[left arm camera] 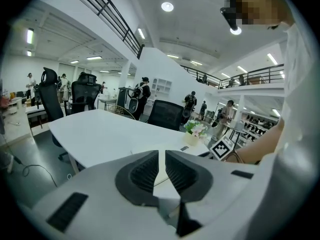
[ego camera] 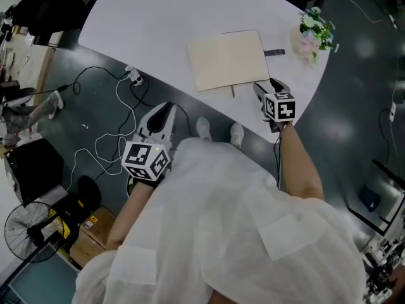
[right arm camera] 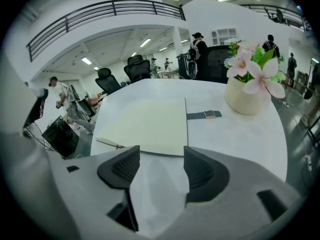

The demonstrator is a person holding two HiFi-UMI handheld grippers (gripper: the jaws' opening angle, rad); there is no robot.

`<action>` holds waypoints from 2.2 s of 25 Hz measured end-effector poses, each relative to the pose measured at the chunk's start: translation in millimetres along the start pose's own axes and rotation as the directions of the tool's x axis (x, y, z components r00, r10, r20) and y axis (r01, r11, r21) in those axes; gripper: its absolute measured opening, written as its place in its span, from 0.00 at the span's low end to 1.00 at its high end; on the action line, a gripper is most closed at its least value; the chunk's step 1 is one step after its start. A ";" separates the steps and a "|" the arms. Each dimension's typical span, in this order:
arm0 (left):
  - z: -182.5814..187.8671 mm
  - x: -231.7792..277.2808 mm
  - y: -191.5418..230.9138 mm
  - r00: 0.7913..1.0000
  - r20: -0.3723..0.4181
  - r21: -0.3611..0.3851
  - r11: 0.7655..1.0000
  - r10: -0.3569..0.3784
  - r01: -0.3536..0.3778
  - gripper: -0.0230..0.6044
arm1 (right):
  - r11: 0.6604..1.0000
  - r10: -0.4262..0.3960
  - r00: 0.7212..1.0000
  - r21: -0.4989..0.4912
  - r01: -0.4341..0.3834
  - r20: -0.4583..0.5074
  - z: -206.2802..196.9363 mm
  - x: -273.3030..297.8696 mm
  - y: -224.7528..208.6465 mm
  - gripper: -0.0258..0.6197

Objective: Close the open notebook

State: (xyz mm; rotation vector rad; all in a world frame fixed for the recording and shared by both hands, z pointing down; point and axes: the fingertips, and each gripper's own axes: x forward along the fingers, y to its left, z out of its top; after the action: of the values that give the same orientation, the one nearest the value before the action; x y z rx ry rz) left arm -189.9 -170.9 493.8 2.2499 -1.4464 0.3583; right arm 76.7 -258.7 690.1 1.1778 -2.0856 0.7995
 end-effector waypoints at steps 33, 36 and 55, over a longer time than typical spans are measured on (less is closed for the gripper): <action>12.8 24.1 24.4 1.000 -0.014 -0.001 1.000 -0.014 0.014 0.09 | 0.929 -0.015 1.000 0.369 0.019 -0.014 5.7 21.6 -23.5 0.48; 14.2 22.3 27.1 1.000 -0.009 -0.001 1.000 -0.014 0.014 0.09 | 0.926 -0.015 1.000 0.378 0.014 -0.001 9.4 17.7 -21.5 0.48; 36.6 15.7 31.9 0.998 0.056 0.007 1.000 -0.026 0.025 0.09 | 0.971 -0.011 0.981 0.237 -0.036 0.195 85.0 -40.0 29.8 0.47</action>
State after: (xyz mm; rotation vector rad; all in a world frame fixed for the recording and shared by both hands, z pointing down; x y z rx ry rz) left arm -212.9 -212.8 475.9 2.2984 -1.4452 0.2944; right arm 49.4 -288.7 600.3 1.4238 -2.2012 1.0000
